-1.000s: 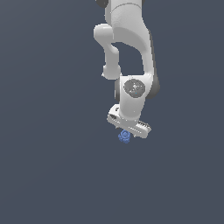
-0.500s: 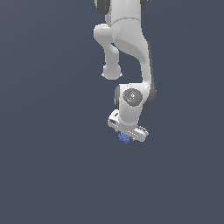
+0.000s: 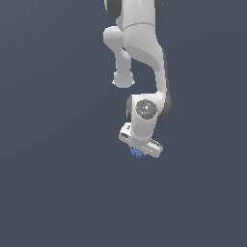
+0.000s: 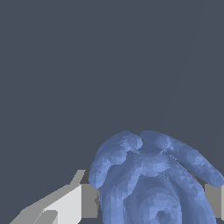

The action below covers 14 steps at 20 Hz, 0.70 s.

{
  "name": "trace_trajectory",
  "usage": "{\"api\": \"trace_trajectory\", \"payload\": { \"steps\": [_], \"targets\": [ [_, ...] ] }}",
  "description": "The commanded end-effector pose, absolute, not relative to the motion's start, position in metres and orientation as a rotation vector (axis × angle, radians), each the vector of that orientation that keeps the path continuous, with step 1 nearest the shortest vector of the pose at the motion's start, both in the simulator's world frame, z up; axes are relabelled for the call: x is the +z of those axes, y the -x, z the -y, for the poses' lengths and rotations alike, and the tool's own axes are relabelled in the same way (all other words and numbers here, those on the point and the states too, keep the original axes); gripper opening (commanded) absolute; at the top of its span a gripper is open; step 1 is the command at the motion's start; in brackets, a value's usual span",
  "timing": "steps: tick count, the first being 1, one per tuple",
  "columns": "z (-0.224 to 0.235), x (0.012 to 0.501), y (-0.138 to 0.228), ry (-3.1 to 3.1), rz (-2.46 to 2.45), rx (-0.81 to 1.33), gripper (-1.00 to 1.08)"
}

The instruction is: Pick up the object and move it to a goal position.

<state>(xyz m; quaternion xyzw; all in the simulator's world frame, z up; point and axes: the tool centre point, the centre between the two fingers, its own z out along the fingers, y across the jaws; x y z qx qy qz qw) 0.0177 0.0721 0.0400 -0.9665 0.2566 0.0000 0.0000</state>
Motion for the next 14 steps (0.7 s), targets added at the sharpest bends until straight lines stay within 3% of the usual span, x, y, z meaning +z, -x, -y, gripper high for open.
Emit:
{"api": "trace_trajectory", "payload": {
  "steps": [1,14],
  "targets": [
    [-0.072,0.040,-0.018,3.036,-0.806,0.000,-1.00],
    [-0.072,0.064,-0.033,3.031,-0.729,-0.054,-1.00]
  ]
}}
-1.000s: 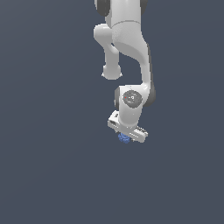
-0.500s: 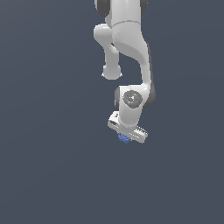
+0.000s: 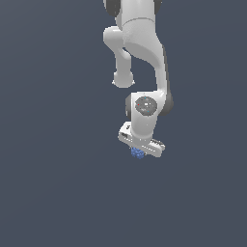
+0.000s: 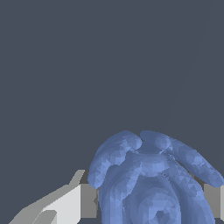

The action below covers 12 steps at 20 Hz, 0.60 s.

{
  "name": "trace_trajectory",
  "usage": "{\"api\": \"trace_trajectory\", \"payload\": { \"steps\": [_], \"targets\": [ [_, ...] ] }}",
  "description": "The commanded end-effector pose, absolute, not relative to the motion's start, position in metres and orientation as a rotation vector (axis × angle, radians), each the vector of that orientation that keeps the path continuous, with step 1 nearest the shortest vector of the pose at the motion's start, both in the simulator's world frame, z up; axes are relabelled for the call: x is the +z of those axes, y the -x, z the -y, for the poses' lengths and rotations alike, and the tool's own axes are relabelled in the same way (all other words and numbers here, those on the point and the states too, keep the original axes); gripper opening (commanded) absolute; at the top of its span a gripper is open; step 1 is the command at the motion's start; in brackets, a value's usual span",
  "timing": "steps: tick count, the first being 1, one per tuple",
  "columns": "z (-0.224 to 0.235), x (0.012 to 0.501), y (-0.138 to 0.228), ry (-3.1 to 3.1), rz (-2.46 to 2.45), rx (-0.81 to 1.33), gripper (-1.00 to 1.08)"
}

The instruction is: Pick up the object and move it to a goal position.

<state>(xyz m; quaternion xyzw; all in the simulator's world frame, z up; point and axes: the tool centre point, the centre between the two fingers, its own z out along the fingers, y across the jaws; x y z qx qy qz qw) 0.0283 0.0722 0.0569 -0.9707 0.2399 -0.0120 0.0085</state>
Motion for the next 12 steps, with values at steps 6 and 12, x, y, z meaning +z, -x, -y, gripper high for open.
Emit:
{"api": "trace_trajectory", "payload": {
  "steps": [6,12],
  "targets": [
    [-0.073,0.107,-0.056,3.015,-0.599,-0.143,-1.00],
    [-0.076,0.168,-0.082,2.980,-0.419,-0.263,-1.00]
  ]
}}
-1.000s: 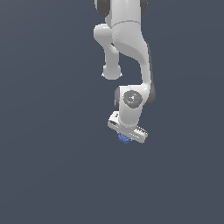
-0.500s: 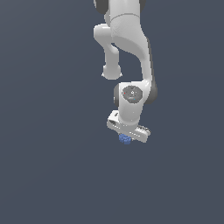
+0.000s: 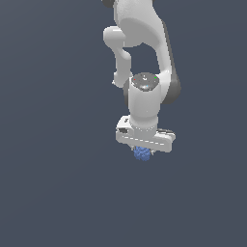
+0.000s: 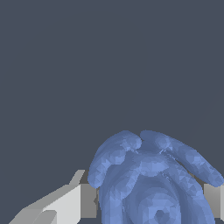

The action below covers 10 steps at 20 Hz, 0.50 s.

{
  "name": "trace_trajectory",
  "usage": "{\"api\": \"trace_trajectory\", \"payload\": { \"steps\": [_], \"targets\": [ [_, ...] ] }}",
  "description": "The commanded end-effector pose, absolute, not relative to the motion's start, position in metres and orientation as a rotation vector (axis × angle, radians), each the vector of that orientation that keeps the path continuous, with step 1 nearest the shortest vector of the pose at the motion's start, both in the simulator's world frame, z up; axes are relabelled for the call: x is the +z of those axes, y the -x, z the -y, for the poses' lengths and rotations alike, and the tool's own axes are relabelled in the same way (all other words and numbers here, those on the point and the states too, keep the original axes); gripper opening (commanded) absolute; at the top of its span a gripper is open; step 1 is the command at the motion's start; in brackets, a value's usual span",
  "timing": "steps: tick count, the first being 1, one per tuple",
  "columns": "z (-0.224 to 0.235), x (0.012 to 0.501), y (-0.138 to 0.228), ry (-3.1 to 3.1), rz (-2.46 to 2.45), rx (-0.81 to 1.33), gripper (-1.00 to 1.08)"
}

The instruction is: Pick up the object and move it to a goal position.

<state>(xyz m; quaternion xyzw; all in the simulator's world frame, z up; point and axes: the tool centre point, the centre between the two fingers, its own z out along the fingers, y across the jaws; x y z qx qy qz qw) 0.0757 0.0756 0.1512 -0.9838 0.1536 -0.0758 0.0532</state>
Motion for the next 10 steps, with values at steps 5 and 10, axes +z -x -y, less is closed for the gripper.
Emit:
{"api": "trace_trajectory", "payload": {
  "steps": [5,10],
  "targets": [
    [-0.080,0.223,-0.101,2.936,-0.267,-0.361,-1.00],
    [-0.083,0.277,-0.113,2.885,-0.124,-0.449,-1.00]
  ]
}}
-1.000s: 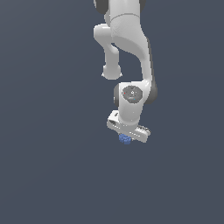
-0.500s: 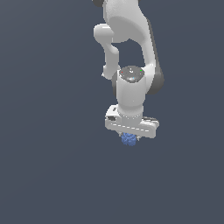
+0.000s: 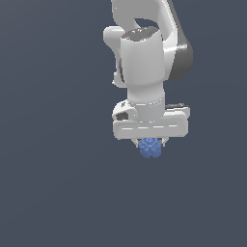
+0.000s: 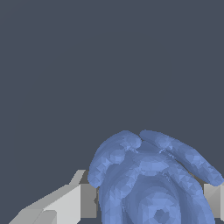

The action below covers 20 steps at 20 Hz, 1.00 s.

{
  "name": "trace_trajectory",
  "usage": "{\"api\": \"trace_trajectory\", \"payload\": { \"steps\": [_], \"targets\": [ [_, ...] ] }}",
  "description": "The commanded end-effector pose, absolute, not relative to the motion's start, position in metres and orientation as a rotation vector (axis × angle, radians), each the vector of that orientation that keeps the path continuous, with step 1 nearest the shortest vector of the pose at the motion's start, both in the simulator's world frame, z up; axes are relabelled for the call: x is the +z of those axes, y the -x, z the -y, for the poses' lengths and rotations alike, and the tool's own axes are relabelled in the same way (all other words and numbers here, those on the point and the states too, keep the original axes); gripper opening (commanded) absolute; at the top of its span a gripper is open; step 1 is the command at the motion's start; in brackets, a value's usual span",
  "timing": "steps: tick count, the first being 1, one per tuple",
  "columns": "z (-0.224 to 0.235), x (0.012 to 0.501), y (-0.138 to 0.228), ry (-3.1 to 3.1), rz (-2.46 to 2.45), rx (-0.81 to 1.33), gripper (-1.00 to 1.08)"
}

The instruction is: Pick up the object and move it to a goal position.

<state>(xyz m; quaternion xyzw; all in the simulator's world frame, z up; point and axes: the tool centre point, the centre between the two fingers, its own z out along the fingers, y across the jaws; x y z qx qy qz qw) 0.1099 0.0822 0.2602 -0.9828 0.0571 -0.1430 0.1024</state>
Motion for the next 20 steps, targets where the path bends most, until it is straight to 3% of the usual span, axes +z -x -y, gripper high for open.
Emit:
{"api": "trace_trajectory", "payload": {
  "steps": [1,12,20],
  "targets": [
    [-0.084,0.287,-0.115,2.873,-0.096,-0.466,-1.00],
    [-0.089,0.402,-0.126,2.732,0.188,-0.632,-1.00],
    [-0.088,0.456,-0.125,2.652,0.315,-0.701,-1.00]
  ]
}}
